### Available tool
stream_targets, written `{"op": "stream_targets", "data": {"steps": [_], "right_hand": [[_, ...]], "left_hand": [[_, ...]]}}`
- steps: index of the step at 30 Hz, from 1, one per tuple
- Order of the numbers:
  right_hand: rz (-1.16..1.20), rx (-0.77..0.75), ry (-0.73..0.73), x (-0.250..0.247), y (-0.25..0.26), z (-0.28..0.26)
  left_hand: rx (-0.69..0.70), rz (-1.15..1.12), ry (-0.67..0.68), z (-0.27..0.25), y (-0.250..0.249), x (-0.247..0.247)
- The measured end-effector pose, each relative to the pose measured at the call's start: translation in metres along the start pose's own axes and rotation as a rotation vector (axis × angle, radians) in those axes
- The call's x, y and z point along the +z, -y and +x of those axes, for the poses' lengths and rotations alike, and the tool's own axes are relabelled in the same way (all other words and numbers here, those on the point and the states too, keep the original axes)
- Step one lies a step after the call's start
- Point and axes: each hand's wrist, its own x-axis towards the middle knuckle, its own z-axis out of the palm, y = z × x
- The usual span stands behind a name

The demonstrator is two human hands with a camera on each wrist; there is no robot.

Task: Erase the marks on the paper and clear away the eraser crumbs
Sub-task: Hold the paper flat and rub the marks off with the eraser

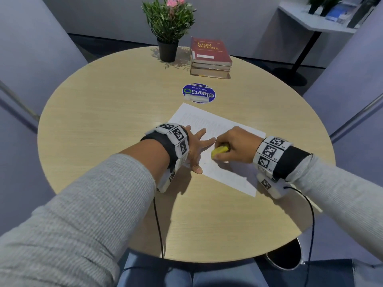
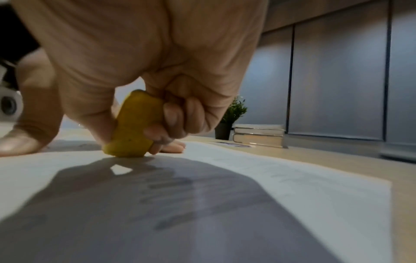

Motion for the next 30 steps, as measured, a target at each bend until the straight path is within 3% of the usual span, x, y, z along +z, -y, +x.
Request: {"op": "stream_targets", "data": {"steps": [2,6,10,15,20,24,30], "right_hand": [[0.001,-0.013,-0.01,0.004,0.004,-0.003],[0.013,-0.089,0.11,0.016,0.018,-0.016],[-0.016,0.017,-0.001,-0.001,-0.006,-0.002],[0.001,-0.132,0.114,0.016,0.02,-0.025],[0.006,-0.001,-0.003,0.003,-0.005,-0.008],[0.017,-0.117,0.085,0.019,0.019,-0.027],[0.018,0.005,-0.013,0.007,-0.001,-0.012]], "left_hand": [[0.015,0.039,0.004,-0.005,-0.002,-0.002],[0.01,0.062,0.015,-0.008,-0.006,-0.006],[0.007,0.009,0.004,-0.006,-0.004,-0.002],[-0.023,0.03,0.033,-0.002,-0.002,-0.002],[-0.012,-0.014,-0.05,-0.006,0.0,-0.002],[-0.015,0.042,0.079,-0.008,-0.006,-0.009],[0.003,0.07,0.062,-0.016,-0.012,-0.011]]}}
